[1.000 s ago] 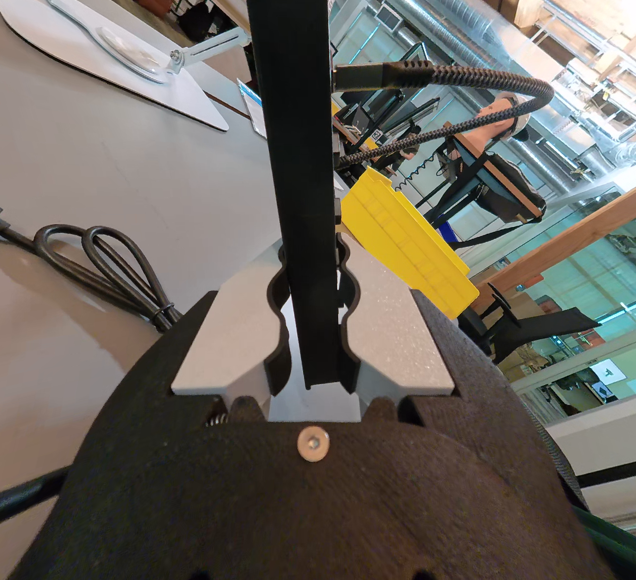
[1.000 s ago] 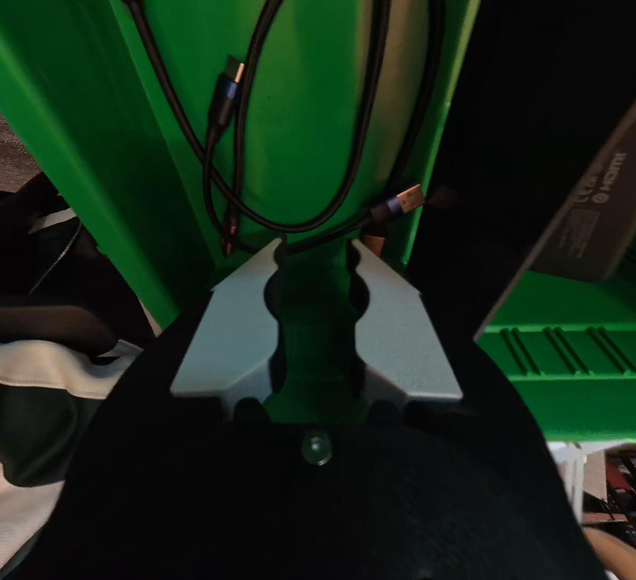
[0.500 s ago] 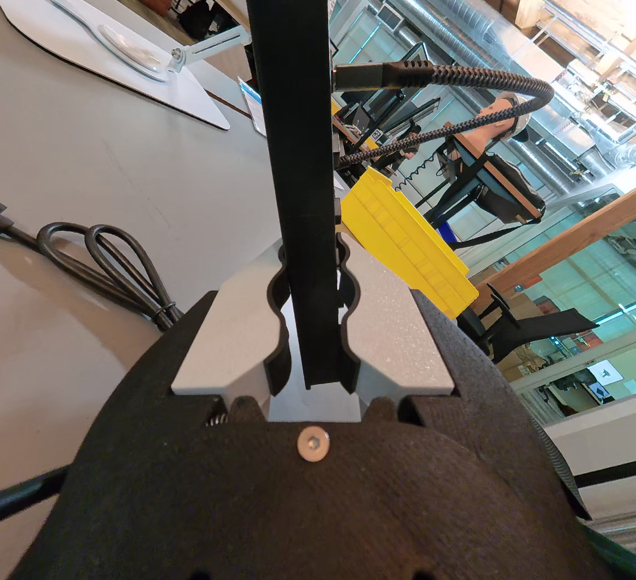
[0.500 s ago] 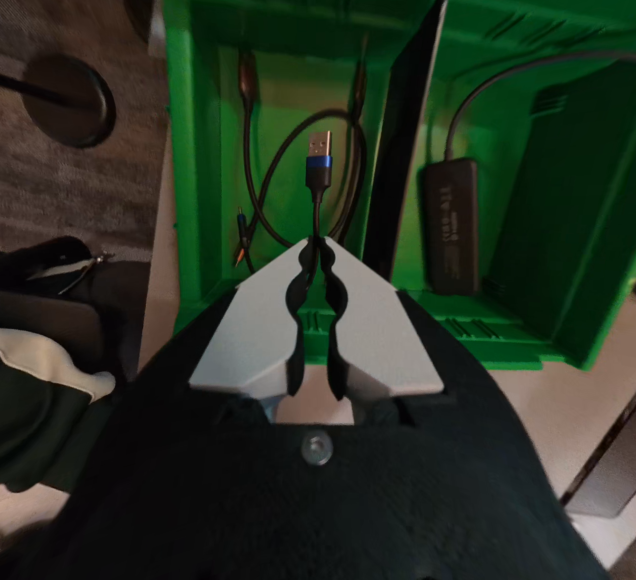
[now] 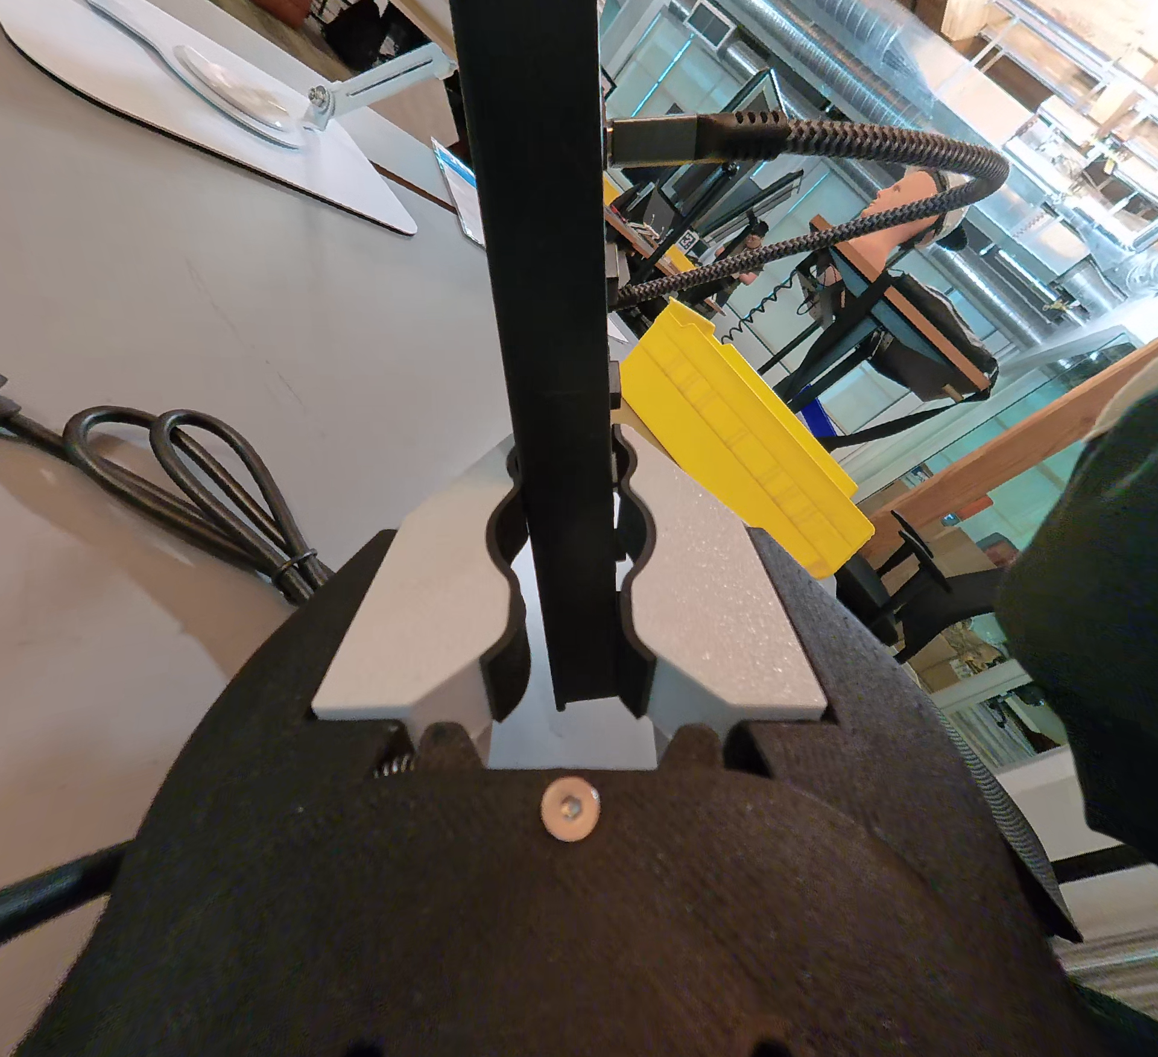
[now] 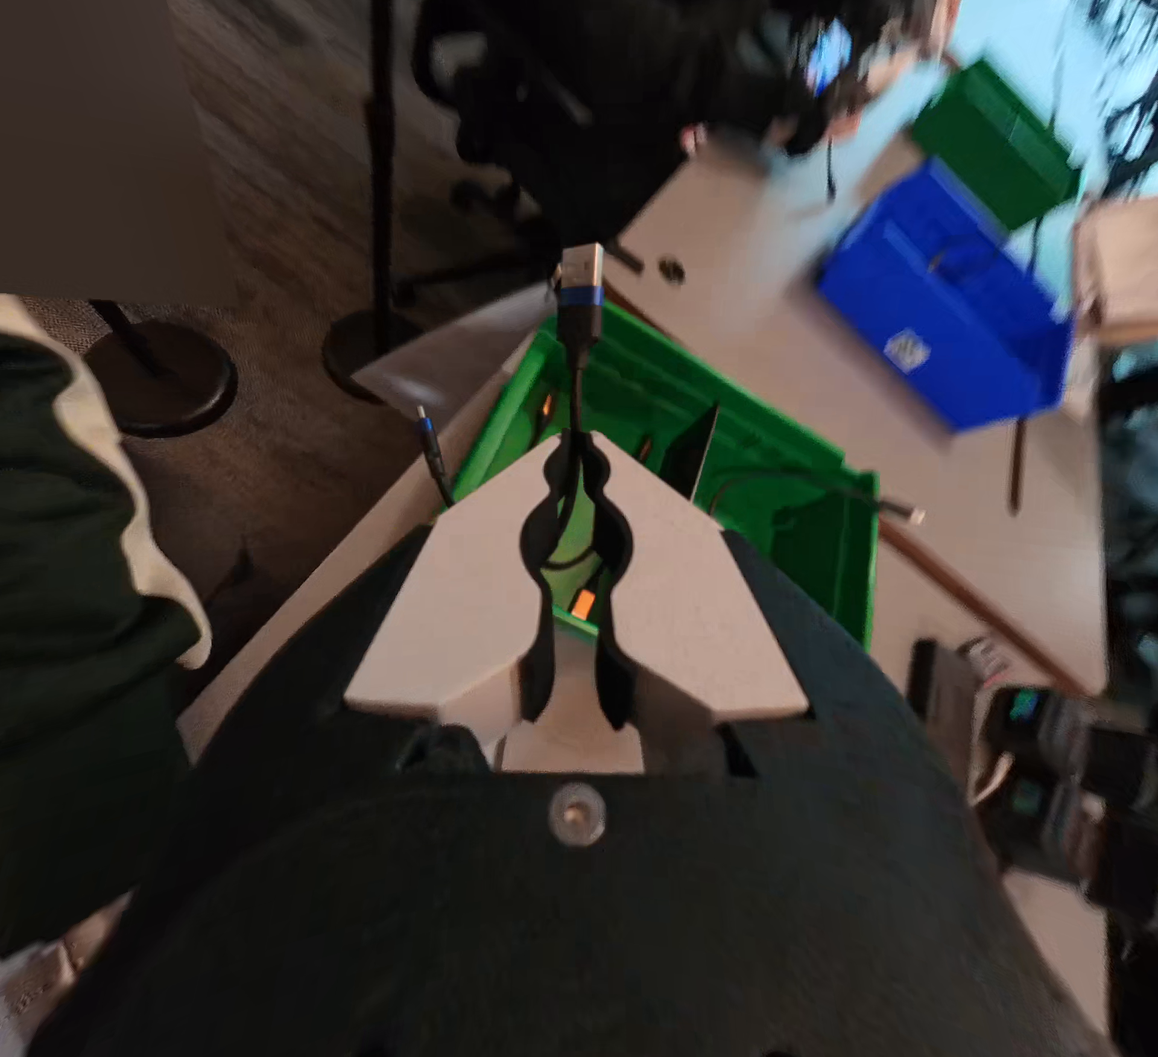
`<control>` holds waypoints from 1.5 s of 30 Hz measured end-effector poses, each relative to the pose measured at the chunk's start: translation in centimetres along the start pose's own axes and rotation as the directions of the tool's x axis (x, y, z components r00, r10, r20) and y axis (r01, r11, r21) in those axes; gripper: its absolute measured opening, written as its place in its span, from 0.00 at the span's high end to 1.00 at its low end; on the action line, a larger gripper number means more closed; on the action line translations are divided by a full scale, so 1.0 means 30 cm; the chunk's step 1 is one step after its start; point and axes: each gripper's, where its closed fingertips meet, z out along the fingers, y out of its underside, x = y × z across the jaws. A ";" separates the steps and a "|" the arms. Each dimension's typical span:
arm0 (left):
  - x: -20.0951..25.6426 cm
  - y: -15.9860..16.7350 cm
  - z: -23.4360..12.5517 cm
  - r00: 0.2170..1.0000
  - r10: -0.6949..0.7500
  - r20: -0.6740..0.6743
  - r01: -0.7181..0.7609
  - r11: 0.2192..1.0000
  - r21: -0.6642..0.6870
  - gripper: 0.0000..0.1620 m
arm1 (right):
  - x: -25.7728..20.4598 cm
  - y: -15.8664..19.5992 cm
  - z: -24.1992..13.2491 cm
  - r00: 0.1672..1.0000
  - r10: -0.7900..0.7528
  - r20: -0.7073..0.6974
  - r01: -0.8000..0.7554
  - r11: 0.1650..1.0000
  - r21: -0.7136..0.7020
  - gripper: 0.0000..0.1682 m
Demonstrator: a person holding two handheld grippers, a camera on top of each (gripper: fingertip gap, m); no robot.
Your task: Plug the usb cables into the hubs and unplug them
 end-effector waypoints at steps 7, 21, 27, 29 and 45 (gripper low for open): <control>-0.003 -0.001 -0.002 1.000 -0.008 0.003 0.008 1.000 0.004 0.87 | -0.185 -0.056 -0.290 0.988 -0.100 -0.115 0.121 0.973 0.195 0.99; 0.011 -0.017 -0.029 1.000 0.018 -0.005 -0.018 0.999 0.037 0.87 | -0.373 0.162 -0.863 0.904 0.186 -0.385 -0.075 0.955 0.286 0.99; 0.067 -0.022 -0.022 0.995 0.076 -0.062 -0.072 0.996 0.052 0.87 | -0.393 0.458 -0.989 0.764 0.525 -0.375 -0.446 0.850 0.281 0.99; 0.077 -0.015 -0.015 0.987 0.155 -0.042 -0.153 0.987 0.037 0.87 | -0.393 0.505 -0.989 0.740 0.563 -0.368 -0.504 0.826 0.253 0.99; 0.006 -0.109 -0.090 0.871 0.391 0.296 -0.433 0.897 0.090 0.87 | -0.476 0.576 -0.809 0.771 0.617 -0.160 -0.596 0.787 0.161 0.99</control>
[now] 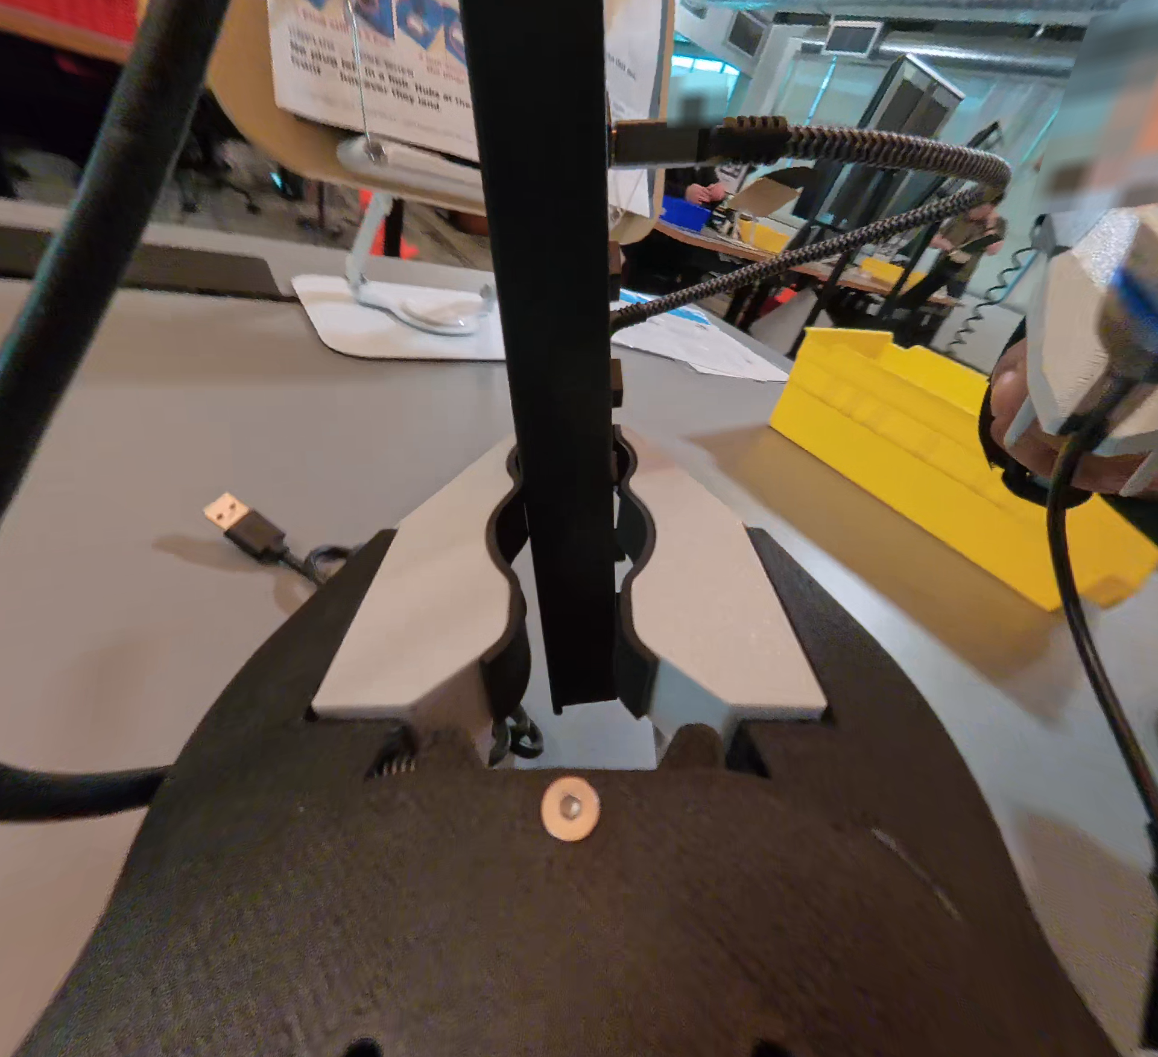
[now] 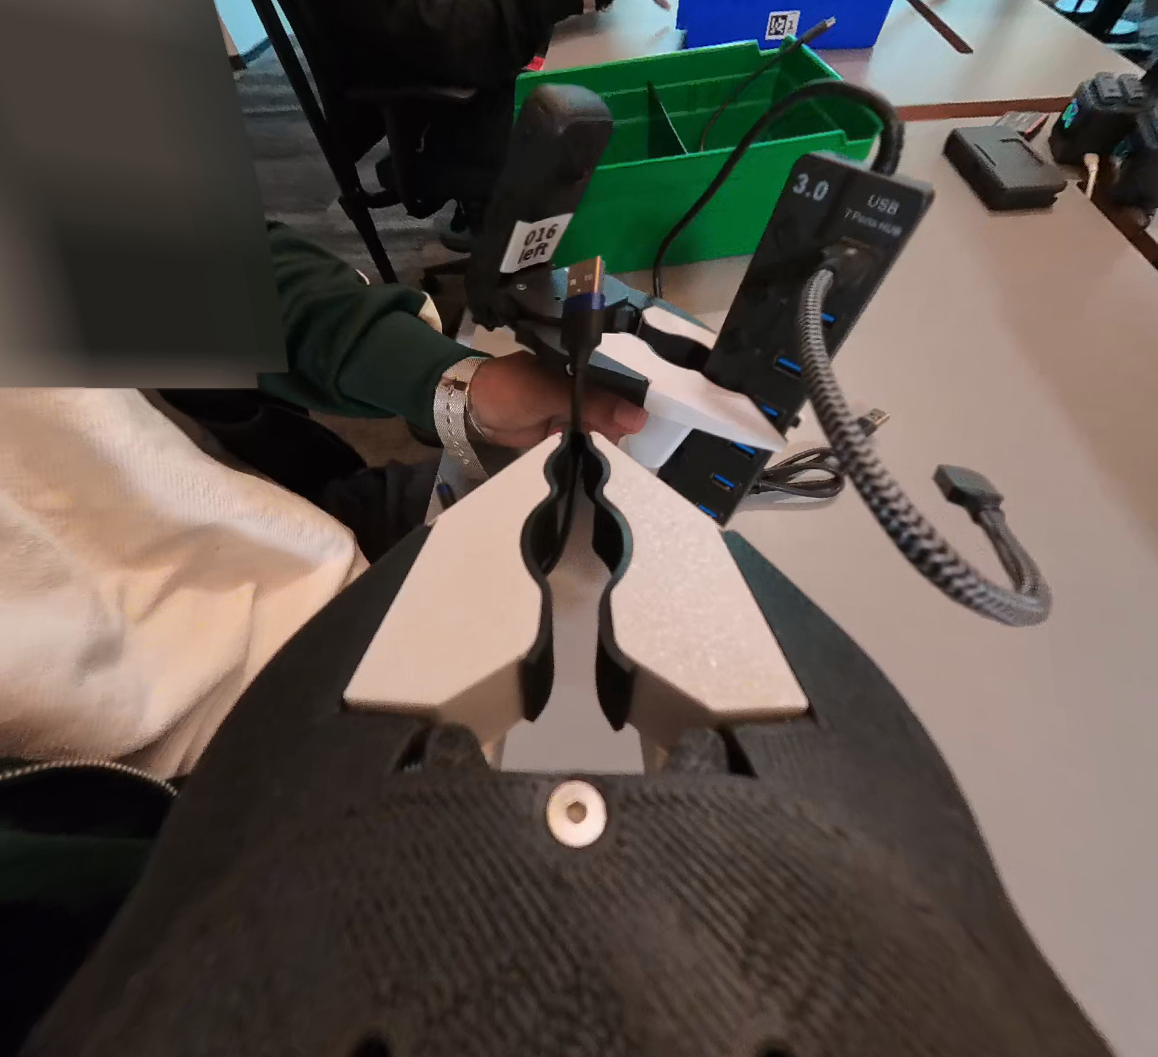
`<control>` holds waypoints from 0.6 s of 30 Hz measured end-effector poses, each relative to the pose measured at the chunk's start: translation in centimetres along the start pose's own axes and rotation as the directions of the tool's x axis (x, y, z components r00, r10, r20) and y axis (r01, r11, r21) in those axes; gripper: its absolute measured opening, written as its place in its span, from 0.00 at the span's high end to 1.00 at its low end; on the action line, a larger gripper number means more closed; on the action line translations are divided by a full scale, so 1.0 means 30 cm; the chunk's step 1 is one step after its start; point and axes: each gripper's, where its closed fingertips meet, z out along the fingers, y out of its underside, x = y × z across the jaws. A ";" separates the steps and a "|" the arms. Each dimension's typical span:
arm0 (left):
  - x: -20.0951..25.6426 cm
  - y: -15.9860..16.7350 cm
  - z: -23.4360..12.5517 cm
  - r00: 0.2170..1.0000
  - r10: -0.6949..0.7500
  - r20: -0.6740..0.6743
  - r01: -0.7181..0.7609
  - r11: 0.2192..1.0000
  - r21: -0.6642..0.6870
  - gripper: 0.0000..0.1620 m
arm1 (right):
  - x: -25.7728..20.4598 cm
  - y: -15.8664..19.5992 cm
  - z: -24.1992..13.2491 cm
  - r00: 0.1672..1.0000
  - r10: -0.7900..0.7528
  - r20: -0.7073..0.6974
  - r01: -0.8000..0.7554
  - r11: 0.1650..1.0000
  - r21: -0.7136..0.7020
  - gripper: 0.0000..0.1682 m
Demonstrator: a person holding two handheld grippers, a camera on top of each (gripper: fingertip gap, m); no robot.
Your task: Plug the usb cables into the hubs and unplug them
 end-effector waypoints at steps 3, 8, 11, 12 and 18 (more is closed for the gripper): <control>0.000 -0.027 -0.011 0.995 0.087 0.045 -0.089 0.995 0.040 0.87 | 0.005 0.006 -0.001 0.999 0.022 0.026 -0.023 0.999 0.028 0.99; -0.023 -0.061 -0.029 0.989 0.110 0.102 -0.120 0.988 0.098 0.87 | 0.014 -0.001 -0.016 0.998 0.043 0.036 -0.045 0.997 0.069 0.99; -0.043 -0.060 -0.029 0.991 0.075 0.110 -0.086 0.991 0.102 0.87 | 0.062 0.028 -0.008 0.993 0.110 -0.036 -0.110 0.994 0.020 0.99; -0.046 -0.057 -0.029 0.992 0.062 0.107 -0.073 0.992 0.100 0.87 | 0.094 0.057 -0.002 0.982 0.170 -0.083 -0.172 0.985 -0.017 0.99; 0.004 -0.032 -0.011 0.993 0.108 0.040 -0.111 0.992 0.063 0.87 | 0.138 0.053 0.005 0.847 0.531 0.037 -0.531 0.840 0.112 0.99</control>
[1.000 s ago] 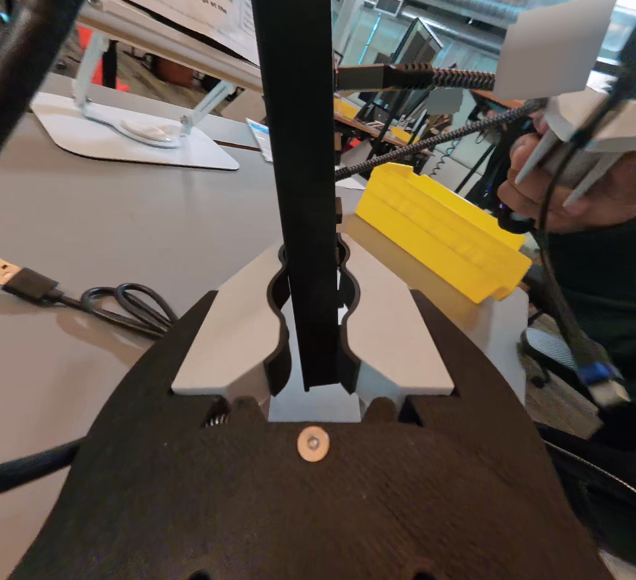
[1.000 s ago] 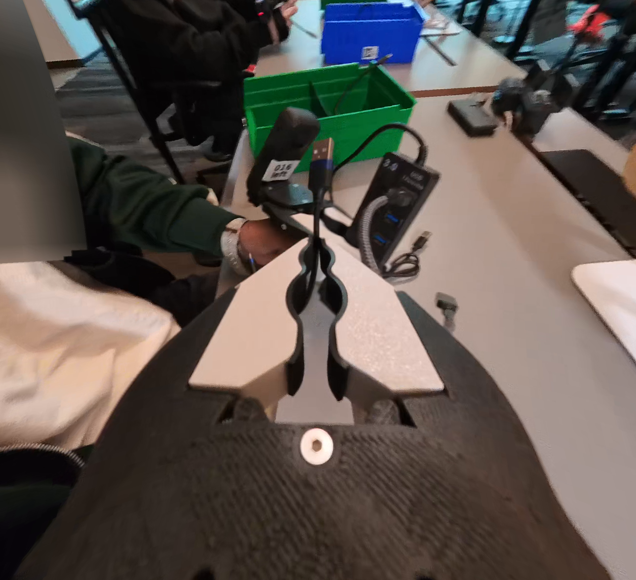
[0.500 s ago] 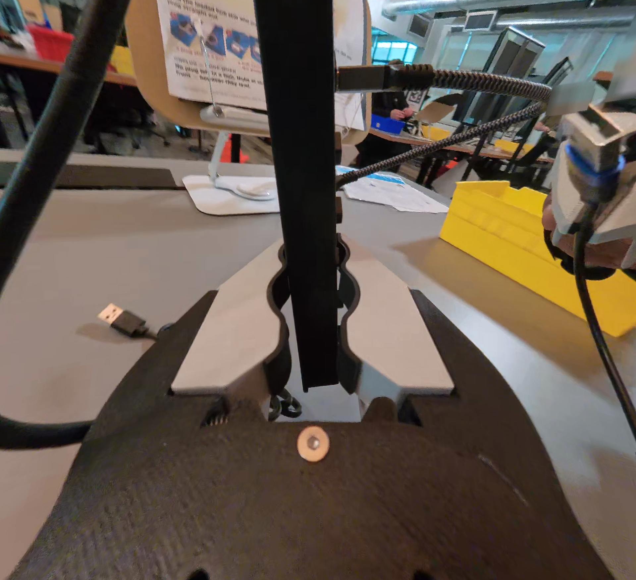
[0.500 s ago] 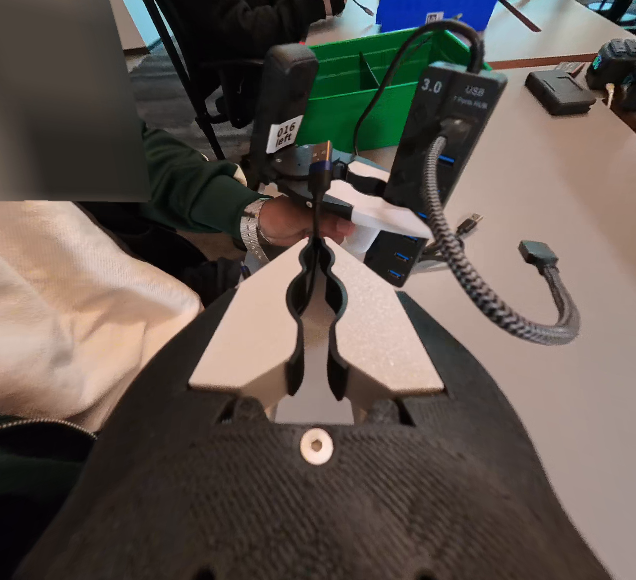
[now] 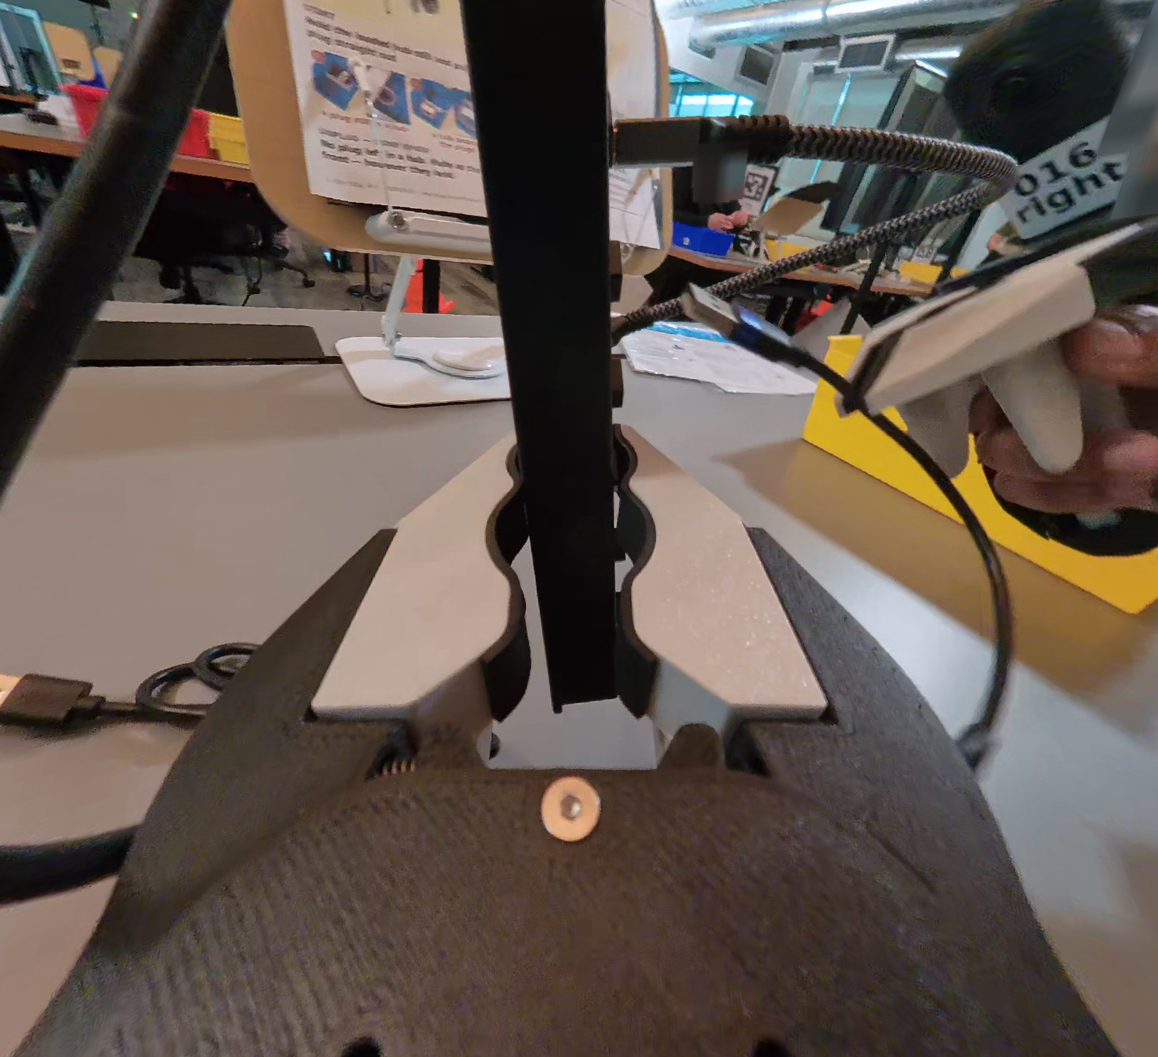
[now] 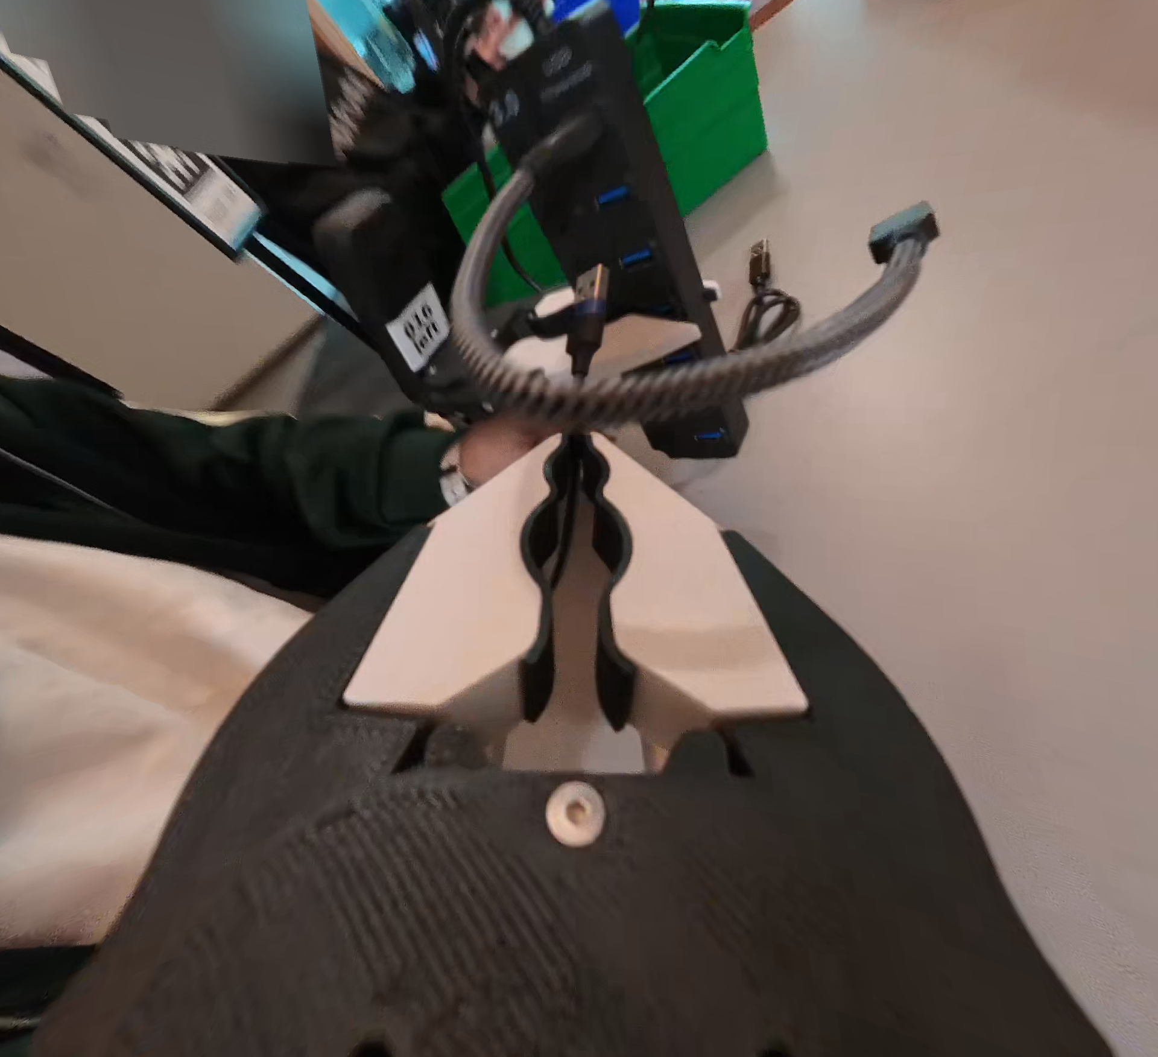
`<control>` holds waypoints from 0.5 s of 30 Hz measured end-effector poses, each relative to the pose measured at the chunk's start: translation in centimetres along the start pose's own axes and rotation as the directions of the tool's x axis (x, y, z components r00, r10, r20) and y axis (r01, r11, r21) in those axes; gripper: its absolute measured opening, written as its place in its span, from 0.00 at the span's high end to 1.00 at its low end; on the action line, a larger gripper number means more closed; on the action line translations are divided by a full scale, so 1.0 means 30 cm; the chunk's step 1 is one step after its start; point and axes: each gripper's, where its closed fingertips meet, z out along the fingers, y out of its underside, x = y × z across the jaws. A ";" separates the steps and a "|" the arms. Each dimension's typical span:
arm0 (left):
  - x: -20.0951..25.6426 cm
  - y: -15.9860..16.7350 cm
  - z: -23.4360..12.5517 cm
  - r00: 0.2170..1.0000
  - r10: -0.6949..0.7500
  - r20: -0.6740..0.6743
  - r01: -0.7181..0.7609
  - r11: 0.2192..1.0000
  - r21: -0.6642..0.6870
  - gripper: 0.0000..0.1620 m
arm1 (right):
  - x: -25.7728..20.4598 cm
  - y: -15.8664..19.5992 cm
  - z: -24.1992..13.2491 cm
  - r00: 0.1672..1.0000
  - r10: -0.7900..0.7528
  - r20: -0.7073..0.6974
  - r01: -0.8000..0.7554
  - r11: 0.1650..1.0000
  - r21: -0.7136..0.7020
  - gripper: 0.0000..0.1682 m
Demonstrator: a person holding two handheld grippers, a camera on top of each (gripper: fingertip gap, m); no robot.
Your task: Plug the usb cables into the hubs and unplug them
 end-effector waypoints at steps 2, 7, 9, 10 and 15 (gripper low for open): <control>0.021 0.009 0.005 0.999 0.038 -0.017 -0.038 0.999 -0.013 0.87 | 0.003 -0.013 -0.012 0.999 0.040 0.024 -0.041 0.999 0.033 0.99; 0.048 0.027 0.013 0.996 0.085 -0.039 -0.086 0.996 -0.035 0.87 | 0.013 -0.011 -0.021 0.999 0.035 0.004 -0.035 0.999 0.026 0.99; 0.049 0.031 0.014 0.995 0.088 -0.040 -0.090 0.995 -0.040 0.87 | 0.006 -0.010 -0.018 0.999 0.039 0.016 -0.040 0.999 0.025 0.99; 0.047 0.032 0.015 0.995 0.088 -0.039 -0.090 0.995 -0.042 0.87 | 0.004 -0.009 -0.017 0.999 0.045 0.022 -0.046 0.999 0.025 0.99; 0.049 0.024 0.012 0.991 0.132 -0.029 -0.133 0.991 -0.030 0.87 | 0.007 -0.009 -0.018 0.997 0.072 0.033 -0.073 0.997 0.032 0.99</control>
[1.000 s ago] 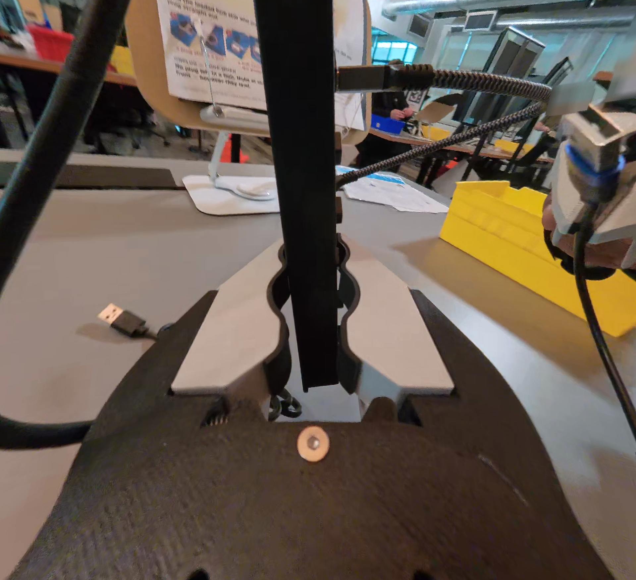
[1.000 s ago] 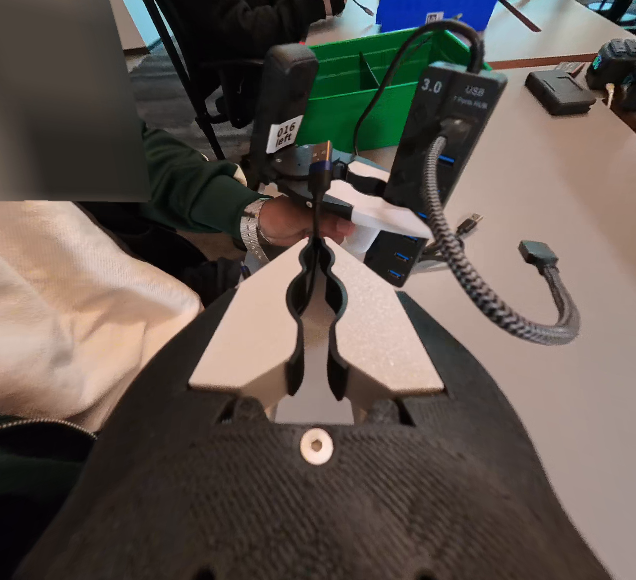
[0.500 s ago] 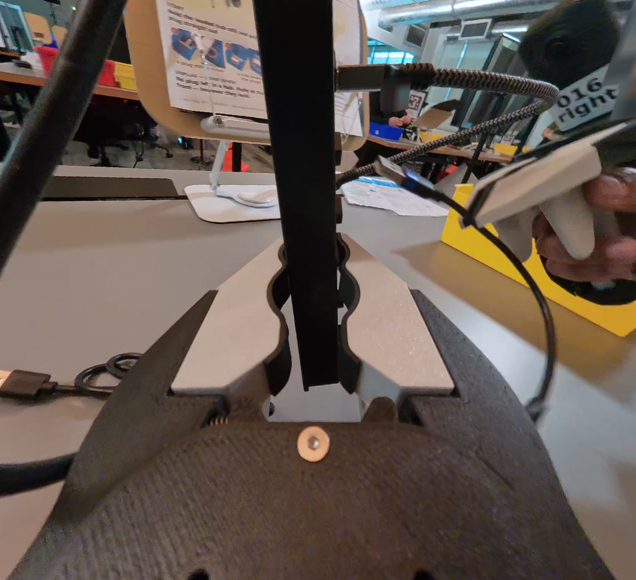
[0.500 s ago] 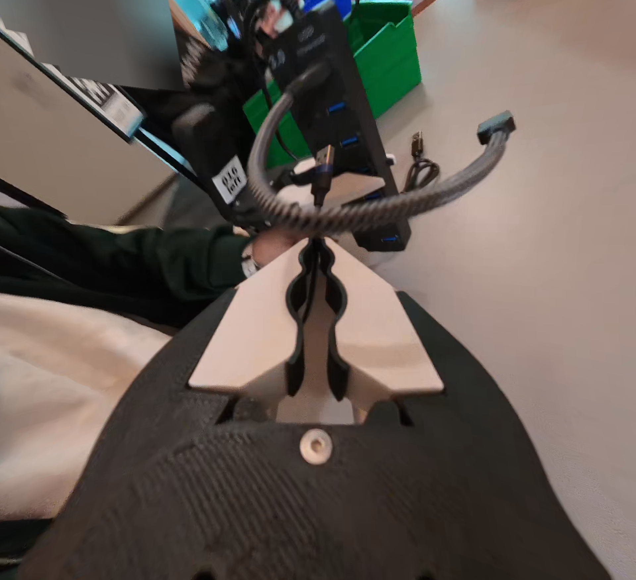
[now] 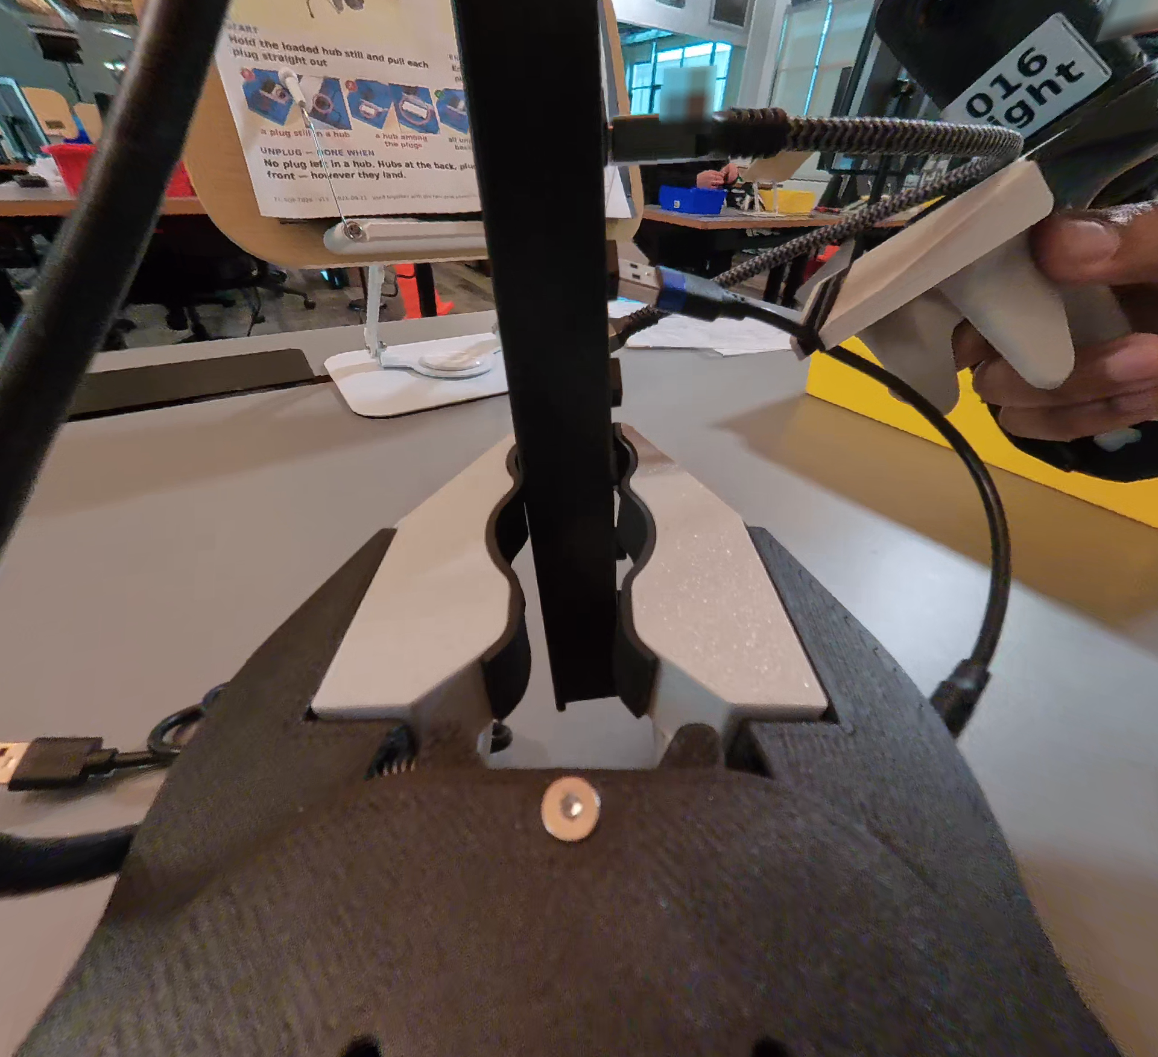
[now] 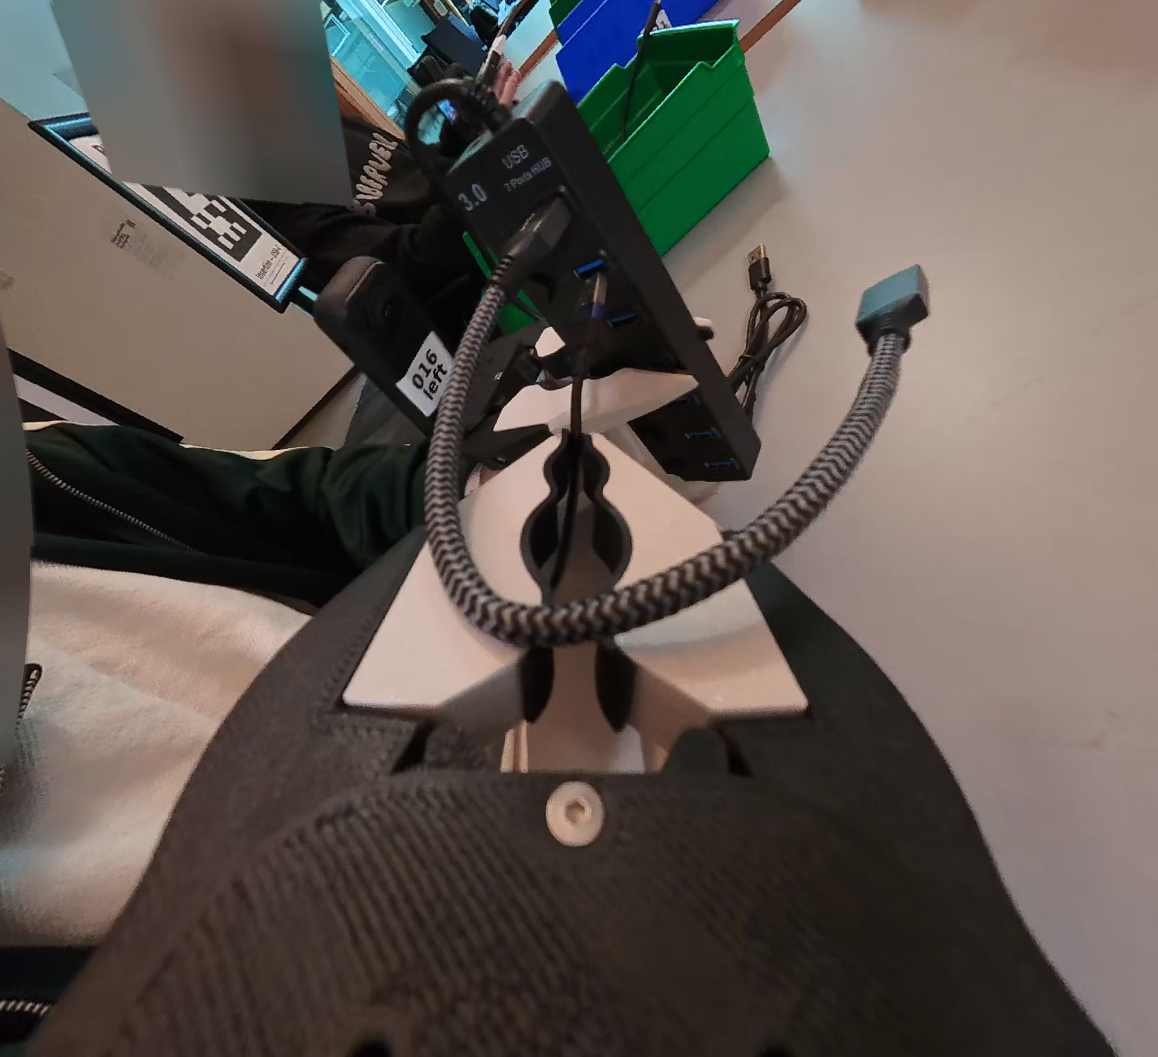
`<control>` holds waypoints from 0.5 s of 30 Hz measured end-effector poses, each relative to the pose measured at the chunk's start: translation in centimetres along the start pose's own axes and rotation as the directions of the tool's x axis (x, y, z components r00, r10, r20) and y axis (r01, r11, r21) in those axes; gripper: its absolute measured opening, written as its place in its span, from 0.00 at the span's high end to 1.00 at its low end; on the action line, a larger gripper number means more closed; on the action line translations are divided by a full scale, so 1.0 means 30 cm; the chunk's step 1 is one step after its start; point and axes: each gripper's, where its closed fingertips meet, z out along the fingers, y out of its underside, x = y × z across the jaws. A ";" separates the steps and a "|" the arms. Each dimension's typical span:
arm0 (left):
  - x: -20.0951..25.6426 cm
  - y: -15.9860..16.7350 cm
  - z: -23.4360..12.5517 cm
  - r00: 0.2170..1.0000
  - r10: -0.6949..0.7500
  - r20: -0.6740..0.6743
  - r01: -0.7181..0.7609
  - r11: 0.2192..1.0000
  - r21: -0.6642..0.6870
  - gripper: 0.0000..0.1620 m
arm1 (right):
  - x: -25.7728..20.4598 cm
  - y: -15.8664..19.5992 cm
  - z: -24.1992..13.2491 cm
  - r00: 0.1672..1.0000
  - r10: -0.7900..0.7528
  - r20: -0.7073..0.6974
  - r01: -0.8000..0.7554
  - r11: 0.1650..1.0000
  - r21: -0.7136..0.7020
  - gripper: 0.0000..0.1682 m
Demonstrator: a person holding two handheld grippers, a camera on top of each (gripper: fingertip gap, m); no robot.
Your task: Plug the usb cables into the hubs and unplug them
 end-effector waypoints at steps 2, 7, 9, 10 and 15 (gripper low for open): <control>-0.002 0.001 0.000 1.000 -0.008 -0.002 0.008 1.000 -0.001 0.87 | -0.010 -0.007 0.000 0.999 0.020 0.026 -0.020 1.000 0.015 0.99; -0.003 0.001 0.000 1.000 0.002 0.003 -0.002 1.000 0.000 0.87 | -0.020 -0.019 -0.007 0.996 0.060 0.072 -0.063 0.997 0.046 1.00; -0.002 0.003 0.001 1.000 0.000 0.000 0.000 1.000 -0.002 0.87 | -0.027 -0.027 -0.011 0.992 0.076 0.097 -0.082 0.995 0.062 0.99; -0.002 0.003 0.001 1.000 0.000 0.001 0.000 1.000 -0.002 0.87 | -0.029 -0.030 -0.013 0.991 0.083 0.106 -0.091 0.994 0.068 0.99; -0.006 -0.001 -0.001 1.000 0.008 0.011 -0.008 1.000 0.005 0.87 | -0.019 -0.035 -0.014 0.987 0.108 0.116 -0.119 0.989 0.089 0.99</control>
